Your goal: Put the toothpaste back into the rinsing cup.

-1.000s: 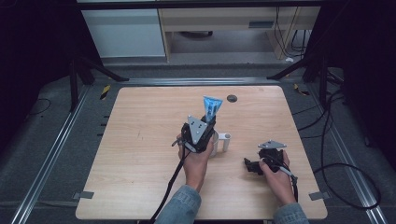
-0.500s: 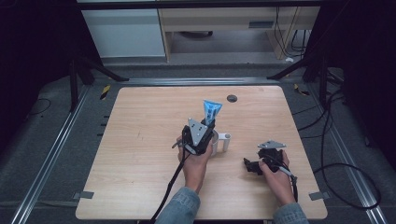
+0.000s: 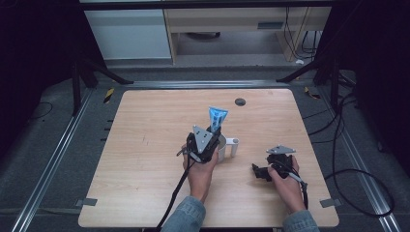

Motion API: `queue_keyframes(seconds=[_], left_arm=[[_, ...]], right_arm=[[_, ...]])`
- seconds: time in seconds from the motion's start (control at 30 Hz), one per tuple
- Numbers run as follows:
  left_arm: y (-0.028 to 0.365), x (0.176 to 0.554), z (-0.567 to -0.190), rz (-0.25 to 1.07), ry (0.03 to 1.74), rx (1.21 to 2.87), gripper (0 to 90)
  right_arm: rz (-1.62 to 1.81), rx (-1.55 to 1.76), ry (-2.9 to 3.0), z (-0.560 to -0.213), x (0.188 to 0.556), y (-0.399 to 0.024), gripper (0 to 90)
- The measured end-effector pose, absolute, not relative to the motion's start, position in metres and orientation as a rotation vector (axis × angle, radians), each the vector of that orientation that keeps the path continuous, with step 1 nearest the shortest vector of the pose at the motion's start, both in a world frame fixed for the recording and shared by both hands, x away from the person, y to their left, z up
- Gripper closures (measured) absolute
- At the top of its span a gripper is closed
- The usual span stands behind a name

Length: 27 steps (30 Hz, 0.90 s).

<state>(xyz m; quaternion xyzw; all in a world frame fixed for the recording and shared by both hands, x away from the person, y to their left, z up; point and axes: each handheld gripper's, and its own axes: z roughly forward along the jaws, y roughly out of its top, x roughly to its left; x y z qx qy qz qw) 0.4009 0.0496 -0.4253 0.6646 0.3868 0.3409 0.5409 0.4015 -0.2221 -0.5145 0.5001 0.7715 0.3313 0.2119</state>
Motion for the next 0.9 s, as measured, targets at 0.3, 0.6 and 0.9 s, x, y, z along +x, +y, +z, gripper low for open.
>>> queue_keyframes(seconds=[0.3,0.6,0.9], left_arm=[[0.051,0.401,-0.431,0.793,0.941,1.577,71.8],[0.053,0.402,-0.438,0.777,0.954,1.576,71.7],[0.05,0.403,-0.445,0.763,0.966,1.589,71.6]], right_arm=[[0.921,1.389,2.143,-0.514,0.402,-0.222,0.6],[0.921,1.39,2.143,-0.514,0.402,-0.222,0.6],[0.921,1.39,2.143,-0.514,0.402,-0.222,0.6]])
